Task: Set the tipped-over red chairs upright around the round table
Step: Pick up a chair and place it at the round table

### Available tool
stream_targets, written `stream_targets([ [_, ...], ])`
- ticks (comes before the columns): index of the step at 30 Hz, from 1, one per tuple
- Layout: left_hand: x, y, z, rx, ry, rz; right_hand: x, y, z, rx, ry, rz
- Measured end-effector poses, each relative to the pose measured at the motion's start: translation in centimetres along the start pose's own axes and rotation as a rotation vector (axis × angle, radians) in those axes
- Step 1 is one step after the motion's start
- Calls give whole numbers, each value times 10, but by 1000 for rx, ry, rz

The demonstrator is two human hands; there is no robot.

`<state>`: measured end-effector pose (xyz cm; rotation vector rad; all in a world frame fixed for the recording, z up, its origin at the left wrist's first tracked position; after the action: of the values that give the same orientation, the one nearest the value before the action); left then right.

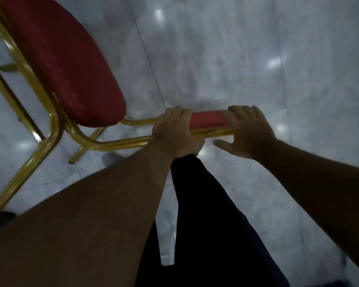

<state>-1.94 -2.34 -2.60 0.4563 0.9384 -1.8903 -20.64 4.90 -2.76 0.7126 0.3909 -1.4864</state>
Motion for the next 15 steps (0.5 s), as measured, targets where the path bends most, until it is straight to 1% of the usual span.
stream_targets([
  [2,9,-3,-20,17,26,-29,2,-10,-22,45,26,1],
  [4,13,-2,-39,26,81,-12,0,-21,-43,93,40,-22],
  [7,20,-1,-60,61,107,19,7,-33,-59,157,-16,-16],
  [11,29,-2,-68,151,14,-22,17,-40,-66,131,-49,91],
  [15,29,-14,-72,184,-58,-190,14,-36,-60,104,-122,120],
])
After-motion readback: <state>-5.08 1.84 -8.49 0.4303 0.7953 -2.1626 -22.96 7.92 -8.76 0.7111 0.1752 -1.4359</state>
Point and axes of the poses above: each hand's wrist, its own x-axis towards the middle knuckle, its own z-axis out of the back of the hand, y = z × x, the point moved 4 cm from there along x, towards the middle knuckle
